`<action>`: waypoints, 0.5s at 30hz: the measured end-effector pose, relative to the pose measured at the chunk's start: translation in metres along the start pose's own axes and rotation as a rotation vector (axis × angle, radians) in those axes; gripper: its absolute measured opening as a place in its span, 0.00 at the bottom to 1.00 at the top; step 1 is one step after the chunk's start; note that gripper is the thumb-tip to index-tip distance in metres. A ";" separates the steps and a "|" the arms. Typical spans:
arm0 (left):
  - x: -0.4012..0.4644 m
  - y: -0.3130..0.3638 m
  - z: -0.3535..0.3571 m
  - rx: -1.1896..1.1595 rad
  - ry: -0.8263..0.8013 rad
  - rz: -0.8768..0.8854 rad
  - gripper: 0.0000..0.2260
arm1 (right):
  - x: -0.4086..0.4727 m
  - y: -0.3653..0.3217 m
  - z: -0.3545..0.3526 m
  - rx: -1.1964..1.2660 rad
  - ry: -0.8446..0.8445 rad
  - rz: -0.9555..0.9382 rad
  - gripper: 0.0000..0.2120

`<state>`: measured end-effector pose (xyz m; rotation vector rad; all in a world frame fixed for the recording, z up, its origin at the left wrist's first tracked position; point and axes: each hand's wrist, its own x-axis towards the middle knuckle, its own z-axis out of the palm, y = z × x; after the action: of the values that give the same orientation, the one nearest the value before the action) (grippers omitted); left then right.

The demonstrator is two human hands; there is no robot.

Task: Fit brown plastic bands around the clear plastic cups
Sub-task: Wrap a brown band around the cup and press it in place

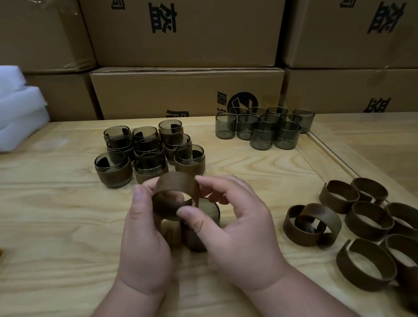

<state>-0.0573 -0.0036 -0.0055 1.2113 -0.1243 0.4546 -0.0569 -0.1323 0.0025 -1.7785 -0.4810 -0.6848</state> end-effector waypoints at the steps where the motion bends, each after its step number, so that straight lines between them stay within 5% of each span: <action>1: 0.000 0.001 0.000 0.029 -0.015 0.007 0.20 | 0.000 0.000 0.000 0.006 0.010 0.033 0.19; 4: 0.000 0.003 0.002 0.093 -0.024 0.052 0.10 | -0.001 0.002 -0.001 0.077 0.031 0.129 0.23; 15: 0.000 0.003 0.001 0.076 -0.004 0.004 0.07 | -0.002 0.008 -0.002 0.098 -0.092 0.189 0.27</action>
<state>-0.0581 -0.0039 -0.0019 1.2863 -0.1139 0.4634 -0.0539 -0.1371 -0.0044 -1.7421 -0.3950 -0.4418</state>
